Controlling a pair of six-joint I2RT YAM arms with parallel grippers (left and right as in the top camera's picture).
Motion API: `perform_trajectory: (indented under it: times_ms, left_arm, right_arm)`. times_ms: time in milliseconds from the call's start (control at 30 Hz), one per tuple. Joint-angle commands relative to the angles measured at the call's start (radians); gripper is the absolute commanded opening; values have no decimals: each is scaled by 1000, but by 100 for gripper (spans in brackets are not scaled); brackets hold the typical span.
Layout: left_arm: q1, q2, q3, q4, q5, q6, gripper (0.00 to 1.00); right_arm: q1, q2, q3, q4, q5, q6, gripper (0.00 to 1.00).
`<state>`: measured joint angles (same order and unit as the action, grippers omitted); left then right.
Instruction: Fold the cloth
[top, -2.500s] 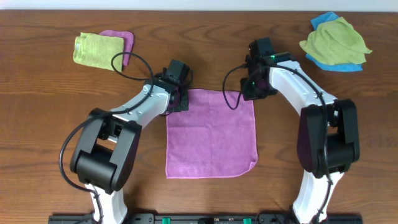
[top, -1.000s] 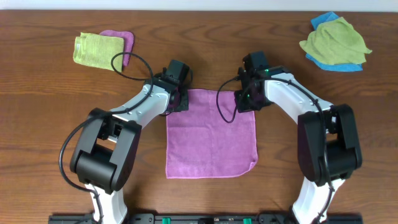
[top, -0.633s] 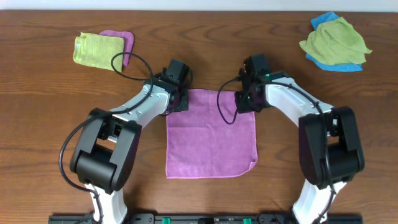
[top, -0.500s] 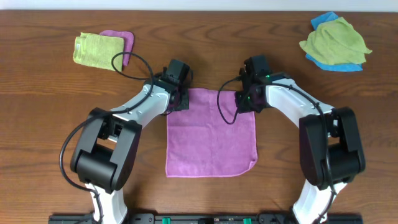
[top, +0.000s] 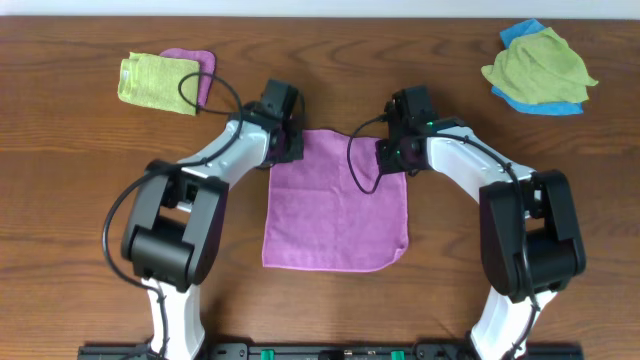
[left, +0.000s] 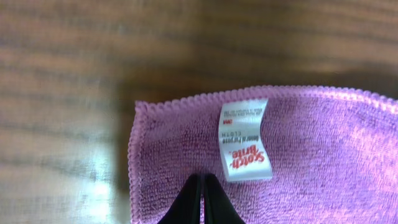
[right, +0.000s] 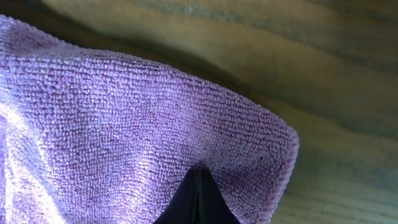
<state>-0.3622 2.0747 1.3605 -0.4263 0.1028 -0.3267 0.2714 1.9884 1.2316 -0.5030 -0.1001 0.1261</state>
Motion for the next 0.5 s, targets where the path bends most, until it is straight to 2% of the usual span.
perform_trajectory:
  times_ms: [0,167,467]
  left_arm:
    - [7,112,75,-42,-4,43,6]
    - [7,175,187,-100,-5,43,6]
    - [8,177,194,-101,-8,34,6]
  right_arm:
    - [-33,67,-9,10,26,16,1]
    - [-84,67,32,5,26,6,1]
    - [-101,67,97,-6,26,-38,1]
